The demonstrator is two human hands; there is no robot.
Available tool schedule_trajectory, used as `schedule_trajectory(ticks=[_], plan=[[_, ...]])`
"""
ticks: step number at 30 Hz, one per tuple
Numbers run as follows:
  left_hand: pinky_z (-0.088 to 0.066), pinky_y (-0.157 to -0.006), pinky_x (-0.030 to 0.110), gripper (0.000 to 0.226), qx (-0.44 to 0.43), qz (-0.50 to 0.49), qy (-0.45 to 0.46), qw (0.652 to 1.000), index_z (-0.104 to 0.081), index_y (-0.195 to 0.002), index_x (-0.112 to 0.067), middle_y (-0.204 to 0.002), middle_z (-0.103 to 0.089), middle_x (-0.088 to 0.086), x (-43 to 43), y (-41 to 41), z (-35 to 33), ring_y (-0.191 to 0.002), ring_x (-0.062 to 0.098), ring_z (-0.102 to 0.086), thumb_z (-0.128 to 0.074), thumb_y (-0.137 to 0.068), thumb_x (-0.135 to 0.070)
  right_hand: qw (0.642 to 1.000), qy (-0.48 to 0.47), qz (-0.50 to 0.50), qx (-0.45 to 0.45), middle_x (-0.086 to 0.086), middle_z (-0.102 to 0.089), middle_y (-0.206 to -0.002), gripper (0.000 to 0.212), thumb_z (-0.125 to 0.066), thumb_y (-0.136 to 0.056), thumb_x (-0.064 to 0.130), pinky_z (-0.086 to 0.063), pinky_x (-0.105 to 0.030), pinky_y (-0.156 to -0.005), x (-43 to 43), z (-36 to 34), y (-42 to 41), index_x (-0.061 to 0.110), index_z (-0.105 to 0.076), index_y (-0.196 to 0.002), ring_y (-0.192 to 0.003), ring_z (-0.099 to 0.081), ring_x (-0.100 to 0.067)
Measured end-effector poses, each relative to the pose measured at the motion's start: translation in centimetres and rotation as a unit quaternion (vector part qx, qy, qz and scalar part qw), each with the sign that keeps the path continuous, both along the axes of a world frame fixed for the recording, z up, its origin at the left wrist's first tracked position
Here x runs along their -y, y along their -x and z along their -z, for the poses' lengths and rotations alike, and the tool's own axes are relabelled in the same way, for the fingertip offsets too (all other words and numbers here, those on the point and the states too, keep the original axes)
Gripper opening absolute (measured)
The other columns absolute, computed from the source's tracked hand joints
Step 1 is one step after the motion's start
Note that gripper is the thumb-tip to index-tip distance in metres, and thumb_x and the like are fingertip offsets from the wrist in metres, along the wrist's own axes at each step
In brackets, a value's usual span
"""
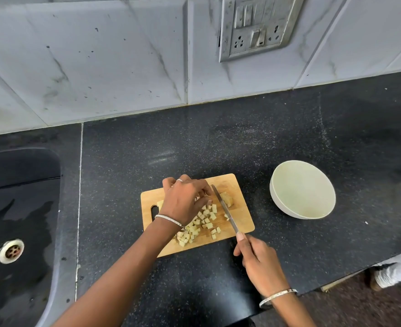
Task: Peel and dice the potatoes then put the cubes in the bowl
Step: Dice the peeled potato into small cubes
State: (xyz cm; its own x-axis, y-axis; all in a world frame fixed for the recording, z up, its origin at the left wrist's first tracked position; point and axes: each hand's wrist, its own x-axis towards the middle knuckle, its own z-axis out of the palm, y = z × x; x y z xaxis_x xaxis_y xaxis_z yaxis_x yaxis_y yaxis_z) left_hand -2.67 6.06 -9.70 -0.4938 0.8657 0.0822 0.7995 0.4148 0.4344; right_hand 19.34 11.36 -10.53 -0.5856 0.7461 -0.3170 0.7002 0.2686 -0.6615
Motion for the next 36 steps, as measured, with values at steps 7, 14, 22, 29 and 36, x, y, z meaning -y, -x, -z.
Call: schedule_trajectory(ticks=[7, 14, 22, 29, 36], plan=[[-0.021, -0.092, 0.038, 0.049, -0.072, 0.082, 0.04, 0.993, -0.054, -0.112, -0.047, -0.123, -0.049, -0.019, 0.9, 0.1, -1.7, -0.117, 0.011, -0.041, -0.073, -0.069, -0.06, 0.996, -0.05, -0.068, 0.038, 0.049, -0.045, -0.058, 0.044, -0.033, -0.101, 0.051, -0.033, -0.019, -0.054, -0.3, -2.1, 0.5, 0.025, -0.063, -0.084, -0.048, -0.042, 0.0], [-0.021, -0.09, 0.041, 0.015, -0.095, 0.185, 0.011, 0.978, -0.067, -0.09, -0.047, -0.1, -0.064, -0.027, 0.4, -0.8, -1.2, -0.113, 0.007, -0.049, -0.071, -0.076, -0.052, 0.991, -0.053, -0.113, 0.05, 0.005, -0.049, -0.05, 0.05, -0.032, -0.098, 0.06, -0.046, -0.037, -0.064, -1.2, -3.7, 1.1, 0.024, -0.065, -0.085, -0.054, -0.052, -0.012], [-0.021, -0.09, 0.041, 0.011, -0.097, 0.093, 0.028, 0.991, -0.071, -0.094, -0.038, -0.092, -0.069, -0.017, 0.8, 1.5, -0.8, -0.103, 0.008, -0.057, -0.063, -0.087, -0.037, 0.99, -0.029, -0.126, 0.054, 0.006, -0.055, -0.053, 0.051, -0.035, -0.091, 0.069, -0.034, -0.025, -0.051, -3.0, -4.7, -2.3, 0.03, -0.066, -0.081, -0.045, -0.047, -0.007], [-0.023, -0.091, 0.04, 0.039, -0.07, 0.086, 0.066, 0.992, -0.062, -0.11, -0.04, -0.113, -0.058, -0.018, 0.7, -0.9, -0.8, -0.11, 0.012, -0.047, -0.06, -0.079, -0.064, 1.0, -0.014, 0.005, -0.004, 0.016, -0.057, -0.051, 0.042, -0.042, -0.089, 0.061, -0.045, -0.034, -0.061, -4.0, -4.3, -4.0, 0.032, -0.07, -0.075, -0.049, -0.053, -0.008], [-0.022, -0.09, 0.043, 0.022, -0.115, 0.047, 0.064, 0.99, -0.066, -0.093, -0.037, -0.111, -0.056, -0.014, 0.6, -1.2, -0.1, -0.108, 0.015, -0.045, -0.061, -0.081, -0.054, 0.999, -0.015, 0.031, -0.031, -0.002, -0.049, -0.047, 0.041, -0.043, -0.092, 0.062, -0.046, -0.037, -0.058, -3.4, -2.7, -3.3, 0.034, -0.069, -0.076, -0.044, -0.049, -0.013]])
